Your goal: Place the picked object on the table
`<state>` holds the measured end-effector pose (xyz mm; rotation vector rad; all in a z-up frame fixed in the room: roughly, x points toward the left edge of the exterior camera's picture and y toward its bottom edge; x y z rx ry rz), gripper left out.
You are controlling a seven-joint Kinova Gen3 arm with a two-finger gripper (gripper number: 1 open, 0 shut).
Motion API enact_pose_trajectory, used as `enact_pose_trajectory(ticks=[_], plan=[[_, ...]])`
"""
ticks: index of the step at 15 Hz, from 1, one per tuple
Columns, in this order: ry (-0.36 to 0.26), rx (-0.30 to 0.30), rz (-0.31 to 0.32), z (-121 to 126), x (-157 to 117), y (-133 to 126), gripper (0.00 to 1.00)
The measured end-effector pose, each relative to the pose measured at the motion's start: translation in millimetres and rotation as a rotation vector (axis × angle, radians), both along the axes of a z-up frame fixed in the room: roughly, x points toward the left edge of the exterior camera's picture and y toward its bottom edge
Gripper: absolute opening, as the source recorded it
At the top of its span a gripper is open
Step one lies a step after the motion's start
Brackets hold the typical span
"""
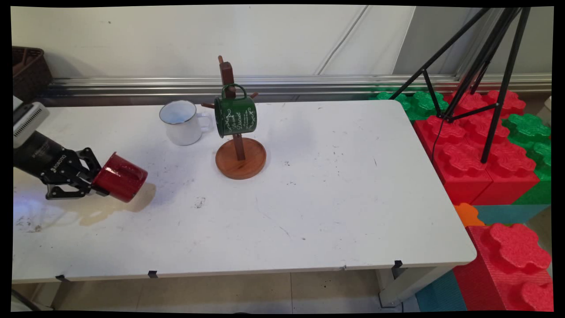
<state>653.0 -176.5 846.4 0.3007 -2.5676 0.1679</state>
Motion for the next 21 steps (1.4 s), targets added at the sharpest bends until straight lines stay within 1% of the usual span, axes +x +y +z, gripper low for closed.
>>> enact_pose_trajectory(ticks=[5, 15, 16, 21], plan=[[-0.053, 0.01, -0.008, -5.3, -2.9, -3.9, 0.0], [-0.112, 0.007, -0.022, -9.1, -5.0, -9.0, 0.0], [-0.116, 0.006, -0.023, -9.3, -5.3, -9.3, 1.0], [-0.121, -0.012, -0.02, -7.3, -8.0, -14.6, 1.0]])
